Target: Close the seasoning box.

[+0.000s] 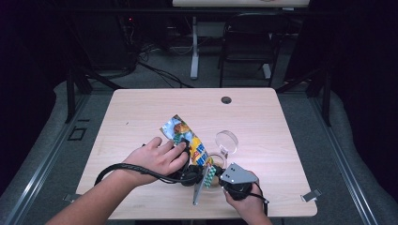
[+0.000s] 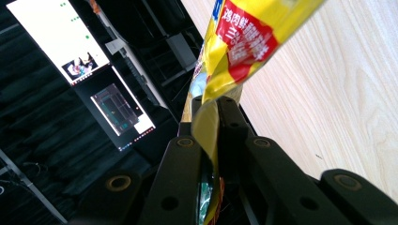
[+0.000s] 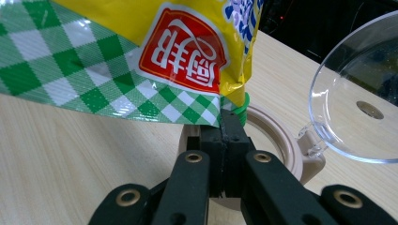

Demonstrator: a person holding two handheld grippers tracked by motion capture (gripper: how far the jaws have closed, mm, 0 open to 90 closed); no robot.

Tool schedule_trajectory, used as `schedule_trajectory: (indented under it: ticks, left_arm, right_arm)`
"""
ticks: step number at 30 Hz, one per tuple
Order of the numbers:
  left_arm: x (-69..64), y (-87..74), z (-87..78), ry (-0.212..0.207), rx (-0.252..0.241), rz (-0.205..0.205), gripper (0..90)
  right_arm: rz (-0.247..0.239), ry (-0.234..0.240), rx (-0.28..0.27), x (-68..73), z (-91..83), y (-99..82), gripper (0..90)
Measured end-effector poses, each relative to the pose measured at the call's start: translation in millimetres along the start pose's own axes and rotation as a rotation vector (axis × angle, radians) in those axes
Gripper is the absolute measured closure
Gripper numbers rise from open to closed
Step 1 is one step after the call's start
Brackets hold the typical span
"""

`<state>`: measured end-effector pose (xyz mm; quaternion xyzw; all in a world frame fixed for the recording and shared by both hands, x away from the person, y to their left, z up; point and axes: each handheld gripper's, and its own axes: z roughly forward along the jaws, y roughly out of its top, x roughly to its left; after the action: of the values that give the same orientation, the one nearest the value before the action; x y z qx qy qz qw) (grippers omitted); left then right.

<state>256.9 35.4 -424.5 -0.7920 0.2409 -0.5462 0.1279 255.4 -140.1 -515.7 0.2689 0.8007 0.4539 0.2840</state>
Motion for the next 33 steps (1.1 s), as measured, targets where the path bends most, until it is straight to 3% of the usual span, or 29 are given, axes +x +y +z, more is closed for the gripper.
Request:
schedule_trajectory:
  ticks: [33]
  left_arm:
    - [2.5, 1.3, -1.2, -0.011, 0.003, -0.002, 87.8]
  right_arm:
    - [0.002, 0.001, 0.002, 0.1, -0.5, 0.0, 90.0]
